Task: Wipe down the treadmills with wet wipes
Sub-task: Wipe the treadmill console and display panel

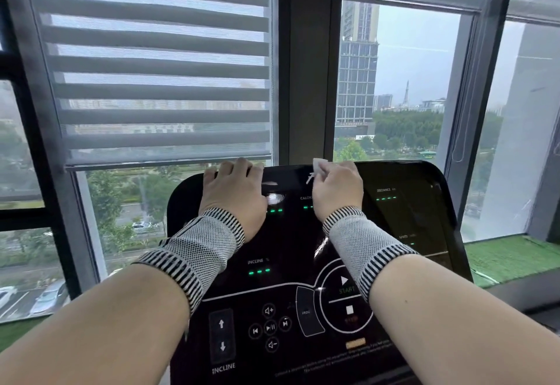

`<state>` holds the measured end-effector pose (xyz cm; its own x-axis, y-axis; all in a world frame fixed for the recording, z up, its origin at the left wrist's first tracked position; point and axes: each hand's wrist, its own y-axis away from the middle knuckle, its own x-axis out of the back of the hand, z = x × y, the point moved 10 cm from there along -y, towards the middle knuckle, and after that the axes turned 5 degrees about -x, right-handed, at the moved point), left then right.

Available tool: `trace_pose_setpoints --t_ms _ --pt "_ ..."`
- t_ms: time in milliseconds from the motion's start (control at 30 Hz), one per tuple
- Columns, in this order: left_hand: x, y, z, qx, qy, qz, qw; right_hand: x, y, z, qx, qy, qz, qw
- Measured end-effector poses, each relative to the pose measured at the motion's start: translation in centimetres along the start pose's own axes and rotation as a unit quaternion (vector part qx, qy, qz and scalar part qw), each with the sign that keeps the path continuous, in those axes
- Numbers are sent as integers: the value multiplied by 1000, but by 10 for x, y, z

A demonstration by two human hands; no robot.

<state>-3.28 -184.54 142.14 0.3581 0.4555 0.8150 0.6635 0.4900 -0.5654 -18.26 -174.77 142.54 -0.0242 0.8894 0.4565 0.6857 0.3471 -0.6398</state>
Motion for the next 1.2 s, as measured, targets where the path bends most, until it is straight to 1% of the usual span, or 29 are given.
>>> trace_pose_setpoints --t_ms 100,133,233,267,367,400,433,500,533,567,633,667,700,800,833,933,967,1000,1067,1100,1200 --pt "0 0 -1 1 1 4 1000 -16 15 -27 92 19 -43 995" --pt "-1 0 -1 0 1 5 1000 -16 15 -27 93 18 -47 994" --pt "-1 0 0 -3 0 4 1000 -2 -1 -3 -4 -2 -6 1000" --pt "-1 -1 0 -4 0 5 1000 -2 1 -6 -8 -9 -4 1000" --pt "0 -1 0 -8 -3 14 1000 -20 19 -42 108 0 -49 993" --pt "0 -1 0 -8 -2 16 1000 -20 19 -45 117 0 -54 992" --pt "0 -1 0 -9 -1 15 1000 -18 13 -38 98 3 -46 994" --pt "-1 -1 0 -9 -1 12 1000 -8 1 -16 21 0 -11 1000" --pt "-1 -1 0 -10 -2 12 1000 -6 1 -12 6 -8 -1 1000" --pt "-1 -1 0 -11 -3 14 1000 -8 6 -18 27 -8 -4 1000" --pt "0 0 -1 -14 -5 20 1000 -20 19 -37 100 -2 -41 994" --pt "1 0 -1 -13 -5 22 1000 -21 20 -40 110 -1 -51 993" --pt "0 0 -1 -12 -4 21 1000 -18 15 -34 94 3 -46 994" --pt "-1 0 -2 -7 2 12 1000 -1 0 -2 -22 -16 7 1000" --pt "-1 0 -2 -7 2 13 1000 -3 4 -7 -16 -19 6 1000" --pt "1 0 -1 -8 3 27 1000 -23 23 -43 100 -5 -54 994" --pt "1 0 -1 -8 4 28 1000 -22 22 -45 106 -6 -55 993" --pt "1 0 -1 -8 5 27 1000 -20 15 -38 88 -4 -44 995" --pt "0 0 -1 -7 5 21 1000 -11 6 -20 19 -6 -8 1000" --pt "0 0 -1 -6 4 19 1000 -10 9 -20 14 -13 -3 1000" --pt "0 0 -1 -9 -1 21 1000 -24 26 -46 97 -5 -43 994"
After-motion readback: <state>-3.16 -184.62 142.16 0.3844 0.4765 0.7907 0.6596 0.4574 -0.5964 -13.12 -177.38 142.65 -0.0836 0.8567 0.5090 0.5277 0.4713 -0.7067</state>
